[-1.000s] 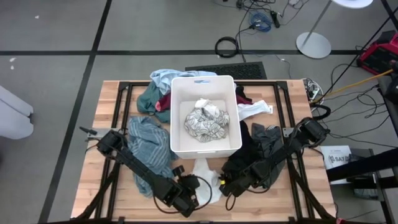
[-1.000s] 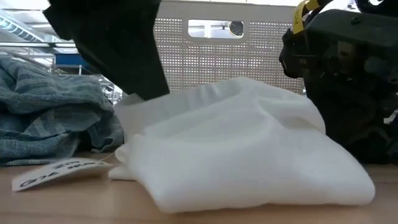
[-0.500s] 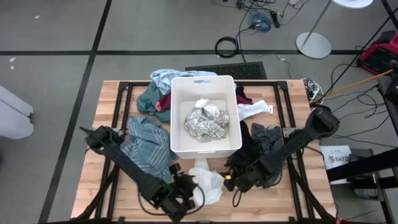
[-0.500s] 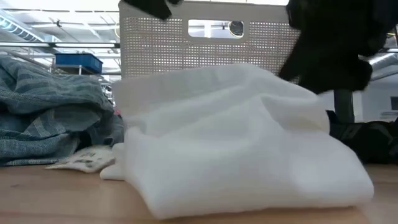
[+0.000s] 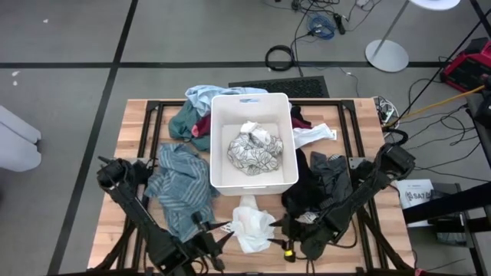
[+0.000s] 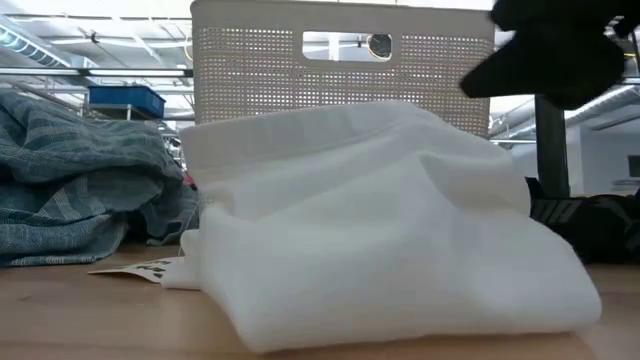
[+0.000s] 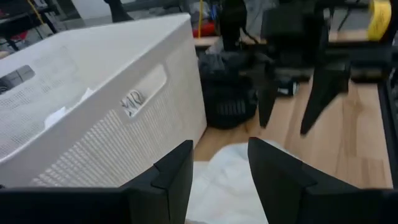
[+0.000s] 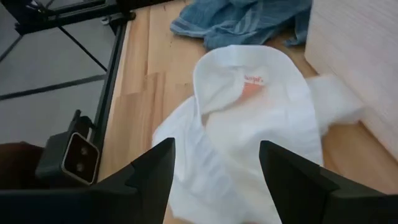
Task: Sort clothes
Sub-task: Put the white short into the white laundry organizer
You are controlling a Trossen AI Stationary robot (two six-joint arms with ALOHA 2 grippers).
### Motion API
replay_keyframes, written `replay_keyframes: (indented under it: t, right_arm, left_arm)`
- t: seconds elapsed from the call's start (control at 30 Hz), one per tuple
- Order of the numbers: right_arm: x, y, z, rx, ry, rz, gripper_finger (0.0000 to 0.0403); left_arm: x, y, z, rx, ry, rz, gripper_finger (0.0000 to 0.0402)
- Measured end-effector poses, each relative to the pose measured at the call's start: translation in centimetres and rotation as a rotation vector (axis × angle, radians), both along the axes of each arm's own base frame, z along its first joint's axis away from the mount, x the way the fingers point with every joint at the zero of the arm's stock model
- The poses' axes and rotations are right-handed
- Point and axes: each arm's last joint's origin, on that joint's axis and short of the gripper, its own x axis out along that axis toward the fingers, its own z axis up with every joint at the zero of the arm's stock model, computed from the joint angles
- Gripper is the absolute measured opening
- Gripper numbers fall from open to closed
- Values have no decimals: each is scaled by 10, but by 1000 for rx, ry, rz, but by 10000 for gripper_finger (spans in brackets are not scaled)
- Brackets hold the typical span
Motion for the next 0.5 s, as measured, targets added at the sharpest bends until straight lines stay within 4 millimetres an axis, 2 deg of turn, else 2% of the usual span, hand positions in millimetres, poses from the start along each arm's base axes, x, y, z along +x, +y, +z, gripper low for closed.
replay_keyframes:
  t: [0.17,0.33,0.5]
  right_arm:
    - [24,3,2,-44,28,72,223]
    - [38,1,-9,-91,142,61,222]
    - [50,8,-17,-52,165,71,184]
  left_arm:
    - [-5,-4,0,-13,-19,-3,163]
    - [-8,-4,0,33,-26,4,163]
    - [-15,1,-1,116,-57,41,163]
